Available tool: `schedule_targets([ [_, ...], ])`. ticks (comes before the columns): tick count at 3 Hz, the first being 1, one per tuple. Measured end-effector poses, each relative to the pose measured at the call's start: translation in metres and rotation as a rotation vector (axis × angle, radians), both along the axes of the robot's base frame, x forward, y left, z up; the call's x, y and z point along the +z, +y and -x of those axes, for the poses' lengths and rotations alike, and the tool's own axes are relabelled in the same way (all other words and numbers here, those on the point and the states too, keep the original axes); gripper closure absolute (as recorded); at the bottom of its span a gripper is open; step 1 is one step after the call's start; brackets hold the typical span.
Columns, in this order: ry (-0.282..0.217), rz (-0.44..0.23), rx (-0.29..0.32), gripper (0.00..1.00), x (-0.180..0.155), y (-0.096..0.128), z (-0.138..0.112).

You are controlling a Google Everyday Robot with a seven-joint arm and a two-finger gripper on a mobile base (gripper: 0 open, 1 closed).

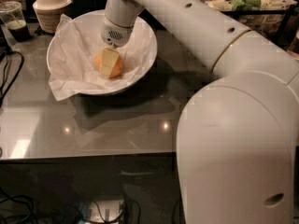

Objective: Pick orange from white bowl

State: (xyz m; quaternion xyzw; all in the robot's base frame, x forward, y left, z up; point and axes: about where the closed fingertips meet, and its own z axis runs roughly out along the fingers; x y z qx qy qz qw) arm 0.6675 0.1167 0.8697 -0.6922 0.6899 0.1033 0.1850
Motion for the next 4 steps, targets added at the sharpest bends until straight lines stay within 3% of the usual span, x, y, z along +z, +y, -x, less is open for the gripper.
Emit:
schedule_targets([
  [1, 0.026, 0.001, -0.017, 0.18, -0.0011, -0.0001, -0.0011],
  [2, 0.045, 0.002, -0.035, 0.20, -0.0017, -0.0002, -0.0020],
  [3, 0.059, 0.002, -0.052, 0.30, -0.0020, -0.0003, -0.0028],
  [4, 0.062, -0.002, -0.075, 0.30, -0.0019, -0.0005, -0.0035],
])
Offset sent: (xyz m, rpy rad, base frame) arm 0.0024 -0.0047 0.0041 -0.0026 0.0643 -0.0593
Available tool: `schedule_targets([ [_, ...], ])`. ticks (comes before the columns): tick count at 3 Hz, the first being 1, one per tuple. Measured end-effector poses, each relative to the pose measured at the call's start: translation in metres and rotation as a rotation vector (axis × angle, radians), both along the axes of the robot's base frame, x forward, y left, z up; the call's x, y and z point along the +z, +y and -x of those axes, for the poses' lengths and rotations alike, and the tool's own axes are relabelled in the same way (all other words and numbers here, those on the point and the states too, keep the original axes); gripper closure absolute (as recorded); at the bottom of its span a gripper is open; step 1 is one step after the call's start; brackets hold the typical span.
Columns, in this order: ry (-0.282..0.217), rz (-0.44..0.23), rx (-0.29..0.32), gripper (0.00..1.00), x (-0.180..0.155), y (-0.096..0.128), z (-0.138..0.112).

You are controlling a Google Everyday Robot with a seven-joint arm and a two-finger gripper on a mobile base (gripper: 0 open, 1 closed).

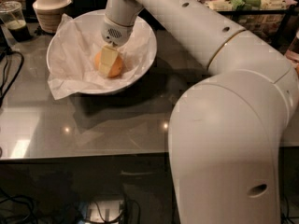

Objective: Pick orange from white bowl

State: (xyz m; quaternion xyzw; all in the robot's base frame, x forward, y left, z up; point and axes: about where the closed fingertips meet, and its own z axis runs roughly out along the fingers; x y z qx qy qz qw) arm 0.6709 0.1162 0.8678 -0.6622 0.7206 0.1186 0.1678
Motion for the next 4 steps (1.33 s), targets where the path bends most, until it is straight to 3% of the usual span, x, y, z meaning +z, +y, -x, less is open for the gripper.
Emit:
schedule_targets([
  [2, -0.080, -0.001, -0.025, 0.28, 0.0018, -0.0009, 0.0004],
  [4, -0.117, 0.009, -0.016, 0.70, 0.0021, -0.0012, 0.0017],
])
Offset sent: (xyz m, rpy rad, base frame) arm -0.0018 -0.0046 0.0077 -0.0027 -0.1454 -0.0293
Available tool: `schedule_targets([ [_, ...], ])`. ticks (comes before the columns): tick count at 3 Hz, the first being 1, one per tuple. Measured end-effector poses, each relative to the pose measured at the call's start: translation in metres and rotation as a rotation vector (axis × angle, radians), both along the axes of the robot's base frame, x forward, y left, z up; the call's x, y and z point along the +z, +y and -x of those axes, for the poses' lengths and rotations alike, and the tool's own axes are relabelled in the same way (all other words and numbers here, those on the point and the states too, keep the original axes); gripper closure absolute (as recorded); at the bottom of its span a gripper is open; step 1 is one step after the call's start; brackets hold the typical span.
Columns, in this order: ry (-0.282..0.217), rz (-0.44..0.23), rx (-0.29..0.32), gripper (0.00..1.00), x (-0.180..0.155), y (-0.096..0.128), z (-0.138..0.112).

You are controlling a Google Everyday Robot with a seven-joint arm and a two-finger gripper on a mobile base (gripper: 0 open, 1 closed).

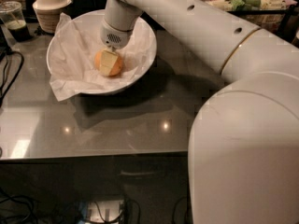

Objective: Pick orange from white bowl

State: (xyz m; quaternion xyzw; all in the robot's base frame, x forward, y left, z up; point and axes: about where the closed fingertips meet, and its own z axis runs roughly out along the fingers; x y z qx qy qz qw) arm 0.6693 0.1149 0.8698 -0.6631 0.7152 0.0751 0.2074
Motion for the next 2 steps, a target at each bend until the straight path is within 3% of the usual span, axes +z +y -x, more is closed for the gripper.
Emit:
schedule_targets([
  [1, 0.000, 0.000, 0.000, 0.93, 0.0000, 0.0000, 0.0000],
  [2, 0.000, 0.000, 0.000, 1.00, 0.0000, 0.0000, 0.0000],
])
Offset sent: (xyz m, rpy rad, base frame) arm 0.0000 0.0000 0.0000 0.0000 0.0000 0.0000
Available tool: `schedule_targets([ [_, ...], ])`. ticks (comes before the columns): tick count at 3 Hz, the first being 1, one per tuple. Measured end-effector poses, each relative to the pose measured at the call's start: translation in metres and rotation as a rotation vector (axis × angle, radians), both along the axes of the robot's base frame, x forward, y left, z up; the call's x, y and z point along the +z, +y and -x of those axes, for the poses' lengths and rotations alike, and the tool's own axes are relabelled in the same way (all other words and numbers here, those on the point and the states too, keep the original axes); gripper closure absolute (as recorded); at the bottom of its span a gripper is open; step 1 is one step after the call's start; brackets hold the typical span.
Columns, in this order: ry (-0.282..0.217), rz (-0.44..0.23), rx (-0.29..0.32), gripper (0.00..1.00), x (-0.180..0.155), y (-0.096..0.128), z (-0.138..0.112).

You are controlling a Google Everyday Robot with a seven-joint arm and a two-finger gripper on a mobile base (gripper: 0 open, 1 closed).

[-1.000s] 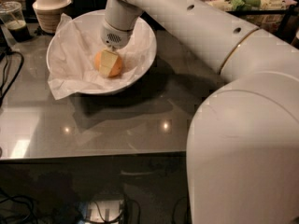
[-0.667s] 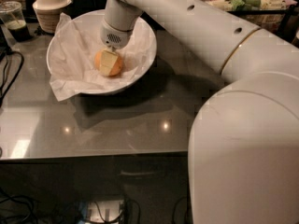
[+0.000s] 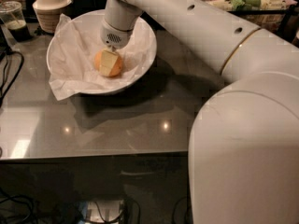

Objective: Pick orange from white bowl

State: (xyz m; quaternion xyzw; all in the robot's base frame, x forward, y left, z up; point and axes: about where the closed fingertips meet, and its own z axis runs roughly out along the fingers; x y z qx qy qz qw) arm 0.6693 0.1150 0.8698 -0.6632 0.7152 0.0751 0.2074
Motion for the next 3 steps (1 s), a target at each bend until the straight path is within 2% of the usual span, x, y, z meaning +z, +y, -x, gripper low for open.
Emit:
schedule_targets([
  [1, -0.026, -0.075, 0.028, 1.00, 0.021, 0.004, 0.002],
  [3, -0.168, -0.346, 0.105, 1.00, 0.103, 0.005, 0.023],
])
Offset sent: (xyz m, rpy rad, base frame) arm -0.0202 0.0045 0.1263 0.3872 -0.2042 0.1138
